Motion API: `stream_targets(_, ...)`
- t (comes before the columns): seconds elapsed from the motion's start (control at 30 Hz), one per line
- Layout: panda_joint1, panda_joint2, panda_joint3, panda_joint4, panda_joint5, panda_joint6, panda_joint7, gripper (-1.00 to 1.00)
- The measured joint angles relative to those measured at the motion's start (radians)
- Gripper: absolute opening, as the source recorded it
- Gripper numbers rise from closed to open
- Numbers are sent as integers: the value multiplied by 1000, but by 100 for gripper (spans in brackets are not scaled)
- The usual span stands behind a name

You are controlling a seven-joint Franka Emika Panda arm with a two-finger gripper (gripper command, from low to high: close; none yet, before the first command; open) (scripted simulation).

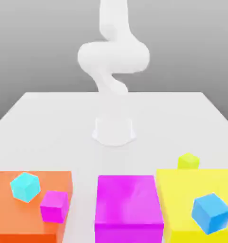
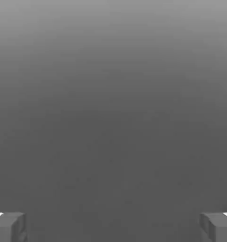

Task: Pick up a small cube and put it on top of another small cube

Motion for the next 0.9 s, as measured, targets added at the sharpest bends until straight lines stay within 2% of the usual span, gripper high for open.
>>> stream_targets(0.27,147,184,59,-153,109,137,-26,0)
stream_targets(0.53,285,361,161,-302,183,271,-26,0)
stream_targets(0.73,375,493,258,-415,202,376,2,0)
stream_targets(0.9,424,602,351,-511,166,468,62,0)
